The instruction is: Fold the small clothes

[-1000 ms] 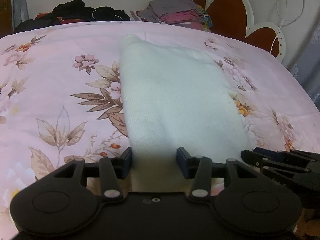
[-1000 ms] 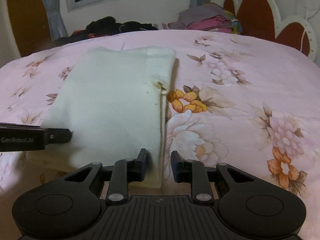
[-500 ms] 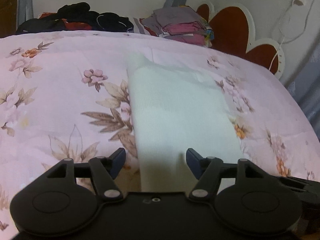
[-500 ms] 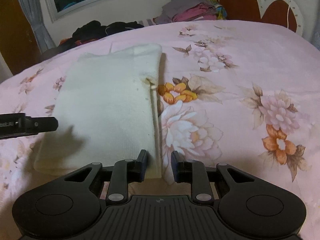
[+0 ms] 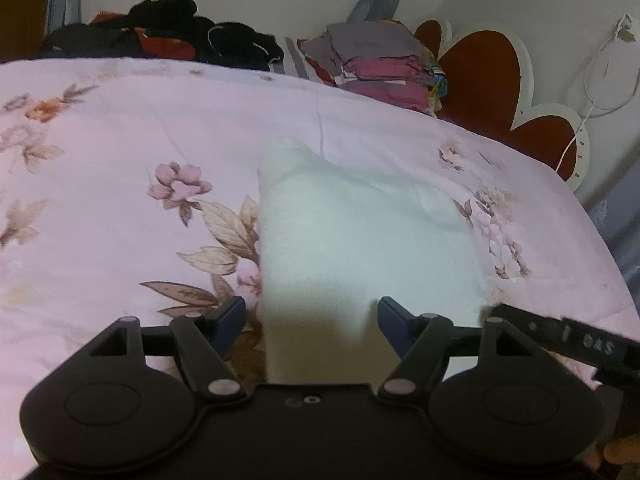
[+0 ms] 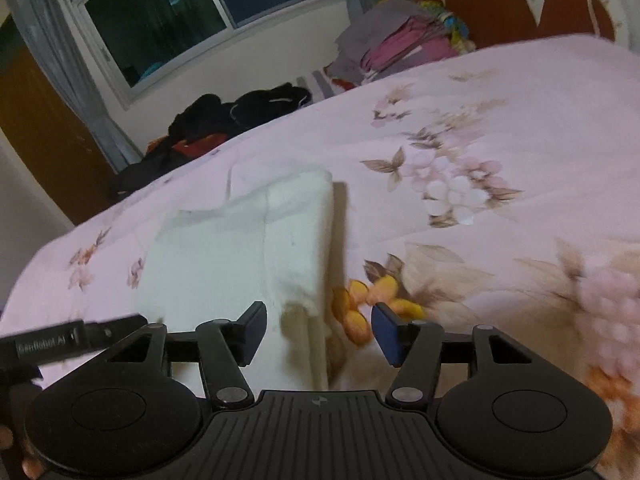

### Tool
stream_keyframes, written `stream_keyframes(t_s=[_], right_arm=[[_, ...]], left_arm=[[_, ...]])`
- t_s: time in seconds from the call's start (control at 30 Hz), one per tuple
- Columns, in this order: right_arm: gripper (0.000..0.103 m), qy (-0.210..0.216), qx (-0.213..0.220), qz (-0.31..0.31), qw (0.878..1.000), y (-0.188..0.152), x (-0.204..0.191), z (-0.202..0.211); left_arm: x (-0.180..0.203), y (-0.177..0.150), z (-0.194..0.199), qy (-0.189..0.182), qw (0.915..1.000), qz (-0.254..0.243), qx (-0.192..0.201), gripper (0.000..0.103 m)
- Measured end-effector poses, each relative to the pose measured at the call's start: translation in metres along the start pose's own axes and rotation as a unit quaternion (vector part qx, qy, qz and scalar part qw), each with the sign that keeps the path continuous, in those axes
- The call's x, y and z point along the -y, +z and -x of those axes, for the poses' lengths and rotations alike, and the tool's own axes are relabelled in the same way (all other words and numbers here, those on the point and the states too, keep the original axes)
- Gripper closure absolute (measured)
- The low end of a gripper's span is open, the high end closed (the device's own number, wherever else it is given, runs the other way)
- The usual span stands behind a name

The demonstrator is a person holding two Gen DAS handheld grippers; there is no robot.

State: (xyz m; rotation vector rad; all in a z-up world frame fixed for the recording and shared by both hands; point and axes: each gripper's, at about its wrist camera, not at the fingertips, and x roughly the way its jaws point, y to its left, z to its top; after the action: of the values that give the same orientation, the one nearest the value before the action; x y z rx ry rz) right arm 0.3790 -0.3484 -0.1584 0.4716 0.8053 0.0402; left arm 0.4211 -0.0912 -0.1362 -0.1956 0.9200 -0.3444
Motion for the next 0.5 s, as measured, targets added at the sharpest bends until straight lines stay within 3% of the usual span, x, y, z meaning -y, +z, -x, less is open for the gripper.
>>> stream_keyframes(t_s=[0.37,0.5], right_arm=[[0.045,0.086,-0.031,-0.061,0.994,0.011,0.024,-0.049],[0.047,0.110,-0.045,-0.047,0.992,0.010,0.016,-0.053]], left_arm=[[-0.006,0.000,-0.034,-0.041,0.9980,0.042,-0.022,0.030],[-0.005,-0.001,-0.035,-0.050,0.9973,0.048,-0.022,0.042]])
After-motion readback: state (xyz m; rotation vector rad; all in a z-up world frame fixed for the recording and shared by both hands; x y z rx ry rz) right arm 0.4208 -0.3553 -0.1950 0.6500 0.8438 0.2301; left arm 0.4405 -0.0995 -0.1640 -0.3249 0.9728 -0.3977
